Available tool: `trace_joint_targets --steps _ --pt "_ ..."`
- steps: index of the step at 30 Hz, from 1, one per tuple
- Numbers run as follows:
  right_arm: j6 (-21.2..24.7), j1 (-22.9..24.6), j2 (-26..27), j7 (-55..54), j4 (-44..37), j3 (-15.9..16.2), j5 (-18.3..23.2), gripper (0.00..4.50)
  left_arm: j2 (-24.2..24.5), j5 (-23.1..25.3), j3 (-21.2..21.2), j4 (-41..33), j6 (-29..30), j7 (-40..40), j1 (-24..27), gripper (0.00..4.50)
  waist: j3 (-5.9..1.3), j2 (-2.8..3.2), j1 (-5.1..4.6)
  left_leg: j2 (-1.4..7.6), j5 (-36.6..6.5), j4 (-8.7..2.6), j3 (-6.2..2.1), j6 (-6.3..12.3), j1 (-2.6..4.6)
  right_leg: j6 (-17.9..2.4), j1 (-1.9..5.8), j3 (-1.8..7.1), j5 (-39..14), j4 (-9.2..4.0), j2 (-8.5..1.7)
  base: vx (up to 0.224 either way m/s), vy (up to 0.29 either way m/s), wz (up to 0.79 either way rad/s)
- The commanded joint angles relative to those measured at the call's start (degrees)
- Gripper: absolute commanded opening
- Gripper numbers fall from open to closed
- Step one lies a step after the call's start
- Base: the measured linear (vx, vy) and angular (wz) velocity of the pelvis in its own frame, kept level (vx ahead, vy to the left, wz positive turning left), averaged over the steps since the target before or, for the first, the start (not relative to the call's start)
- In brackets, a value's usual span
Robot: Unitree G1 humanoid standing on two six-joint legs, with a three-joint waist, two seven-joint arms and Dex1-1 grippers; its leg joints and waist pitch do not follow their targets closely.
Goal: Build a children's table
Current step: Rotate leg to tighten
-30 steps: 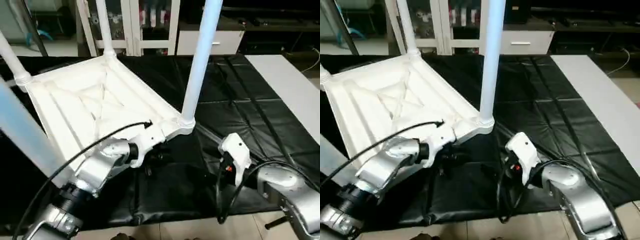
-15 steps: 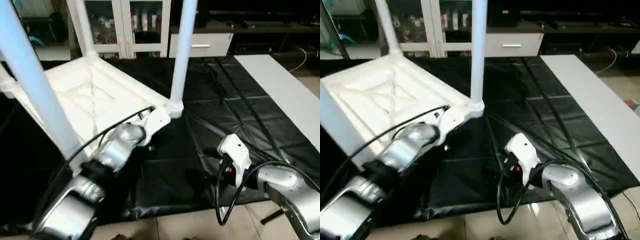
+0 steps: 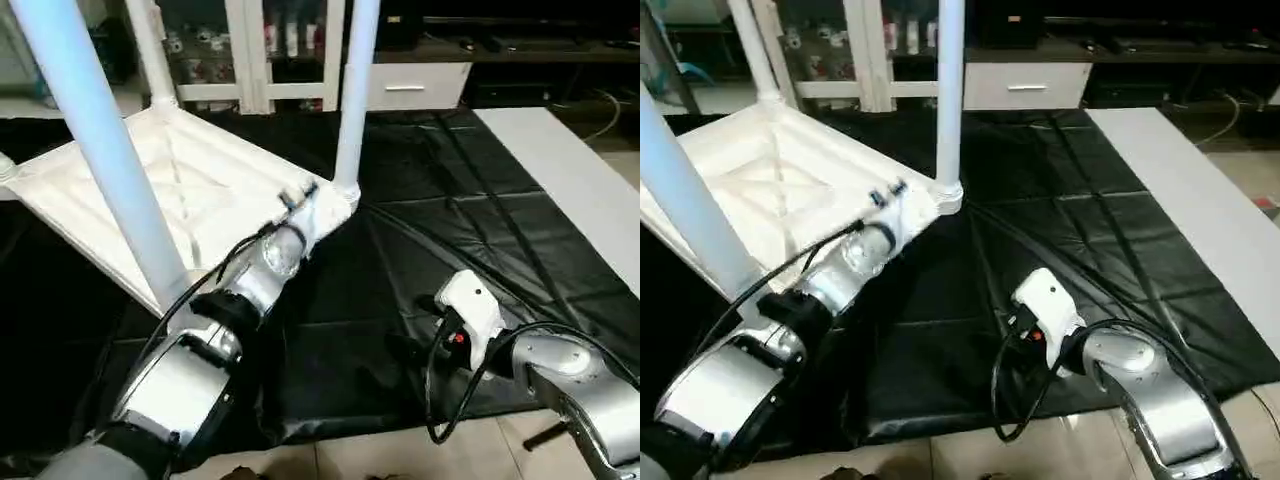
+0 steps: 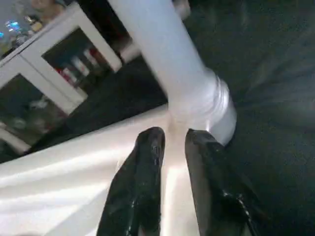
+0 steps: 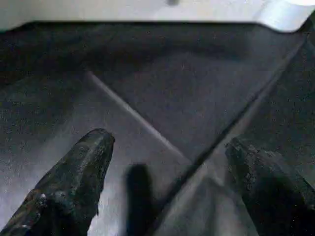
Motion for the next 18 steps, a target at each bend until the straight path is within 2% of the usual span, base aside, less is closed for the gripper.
trace_joint_targets --steps 1,2,3,4,5,6,7,8,9,10,11,12,13,14,15,16,18 --pt "-0.88 -0.87 0.75 -0.96 -0.42 -1.57 0.53 4.04 -2.12 -6.22 3.92 -3.41 -3.27 -6.18 0.28 1.02 -4.18 -1.26 0.38 3.03 -13.42 -3.65 -1.62 4.70 1.42 -12.30 2.08 1.56 -14.89 -4.19 -3.41 0.000 0.000 0.00" --pt "-1.00 -1.03 1.38 -1.19 -0.50 -2.03 1.00 4.04 -3.01 -9.19 5.24 -5.50 -3.87 -10.29 1.13 1.02 -4.27 -1.24 0.55 3.18 -12.85 -3.71 -1.66 4.74 1.34 -12.87 2.13 1.57 -14.18 -3.94 -3.46 0.000 0.000 0.00" --pt "-1.33 -1.05 2.00 -1.20 -0.70 -2.31 1.49 4.04 -3.24 -13.00 4.99 -11.50 -3.73 -17.76 3.90 1.02 -4.28 -0.99 0.65 3.28 -12.71 -3.76 -1.72 4.85 1.30 -13.04 2.05 1.57 -13.55 -3.82 -3.38 0.000 0.000 0.00" --pt "-1.57 -1.04 2.39 -1.19 -0.83 -2.44 1.76 4.04 -3.26 -15.45 4.41 -15.11 -3.99 -22.36 5.65 1.02 -4.10 -1.12 0.88 3.58 -12.25 -3.97 -1.68 4.97 1.26 -13.94 2.05 1.68 -12.59 -3.73 -3.53 0.000 0.000 0.00" --pt "-1.99 -0.94 2.74 -1.15 -1.16 -2.45 1.94 4.04 -2.42 -17.27 2.83 -20.28 -3.76 -25.91 8.22 1.02 -4.12 -0.85 0.84 3.58 -12.85 -4.00 -1.58 4.74 1.28 -14.05 1.93 1.66 -12.33 -3.47 -3.32 0.000 0.000 0.00" --pt "-2.21 -1.03 3.24 -1.05 -1.58 -2.59 2.57 4.04 -0.90 -20.37 1.29 -27.43 -2.01 -29.60 11.68 1.02 -4.14 -0.82 0.79 3.52 -13.22 -3.92 -1.51 4.69 1.42 -13.81 1.82 1.67 -12.31 -3.54 -3.19 0.000 0.000 0.00" --pt "-2.29 -1.00 3.60 -1.03 -2.05 -2.70 3.05 4.04 0.29 -22.51 0.26 -32.48 -0.59 -31.64 14.14 1.02 -4.07 -0.88 0.91 4.08 -13.03 -4.43 -1.95 4.44 1.01 -14.41 2.69 1.77 -11.65 -2.95 -3.97 0.000 0.000 0.00" --pt "-2.38 -1.03 4.13 -0.92 -2.75 -2.90 3.83 4.04 2.73 -25.54 -0.83 -40.05 2.05 -33.74 17.68 1.02 -3.99 -0.59 0.48 3.82 -14.04 -4.33 -1.61 4.33 1.09 -14.02 2.13 1.73 -12.59 -3.03 -3.46 0.000 0.000 0.00" --pt "-2.40 -1.04 4.48 -0.89 -3.20 -3.03 4.34 4.04 4.16 -27.43 -1.22 -44.34 3.41 -35.05 19.76 1.02 -4.03 -0.46 0.38 4.08 -14.75 -4.46 -1.74 3.91 1.31 -13.98 2.16 1.78 -12.99 -2.99 -3.55 0.000 0.000 0.00" --pt "-2.32 -0.94 4.70 -0.77 -3.68 -3.07 4.79 4.04 5.83 -29.00 -1.60 -48.12 5.18 -36.06 21.73 1.02 -3.70 -0.33 -0.08 3.84 -16.36 -4.58 -1.51 3.12 1.19 -13.15 1.81 1.73 -15.39 -3.33 -3.01 0.000 0.000 0.00" --pt "-2.31 -0.82 4.84 -0.51 -4.23 -3.00 5.15 4.04 7.86 -29.63 -1.78 -51.80 6.13 -37.23 23.98 1.02 -3.65 -0.01 -0.05 4.03 -18.70 -4.71 -1.62 1.53 1.69 -12.23 1.60 1.82 -17.81 -3.49 -3.13 0.000 0.000 0.00" --pt "-2.36 -0.45 4.80 0.02 -5.00 -2.62 5.34 4.04 11.07 -30.45 -1.52 -56.80 8.06 -38.50 27.71 1.02 -3.45 0.03 -0.22 3.92 -19.64 -4.85 -1.58 0.98 1.62 -11.52 1.46 1.81 -19.32 -3.73 -2.87 0.000 0.000 0.00" --pt "-2.48 -0.18 4.80 0.43 -5.32 -2.39 5.54 4.04 13.14 -31.39 -1.15 -59.85 9.44 -39.00 30.15 1.02 -3.24 0.41 -0.29 3.95 -22.55 -5.03 -1.76 -0.81 1.98 -10.11 1.17 1.80 -22.35 -3.84 -2.77 0.000 0.000 0.00" --pt "-2.56 0.06 4.78 0.66 -5.54 -2.23 5.65 4.04 14.32 -32.48 -0.20 -62.71 11.10 -40.13 32.31 1.02 -3.05 0.37 -0.56 3.89 -24.42 -5.33 -1.91 -2.20 1.99 -8.93 1.06 1.83 -23.73 -3.81 -2.52 0.000 0.000 0.00" --pt "-2.68 0.30 4.77 0.83 -5.68 -2.14 5.71 4.04 15.42 -34.52 0.88 -66.14 13.89 -41.35 34.57 1.02 -2.85 0.33 -0.70 3.79 -25.70 -5.41 -1.86 -2.53 2.05 -8.31 0.84 1.87 -25.27 -4.15 -2.44 0.000 0.000 0.00" --pt "-2.77 0.47 4.75 0.92 -5.79 -2.12 5.74 4.04 16.09 -35.89 1.57 -68.45 15.74 -42.12 36.03 1.02 -2.83 0.44 -0.66 3.67 -27.65 -5.29 -1.93 -3.83 2.52 -7.57 0.47 2.00 -27.59 -4.20 -2.55 0.000 0.000 0.00" --pt "-2.80 0.77 4.76 1.09 -5.89 -1.99 5.79 4.04 18.47 -38.18 2.12 -72.56 17.37 -43.64 39.48 1.02 -2.71 0.61 -0.71 3.58 -29.37 -5.44 -2.10 -4.59 2.69 -6.25 0.18 2.02 -29.85 -4.72 -2.35 0.000 0.000 0.00"
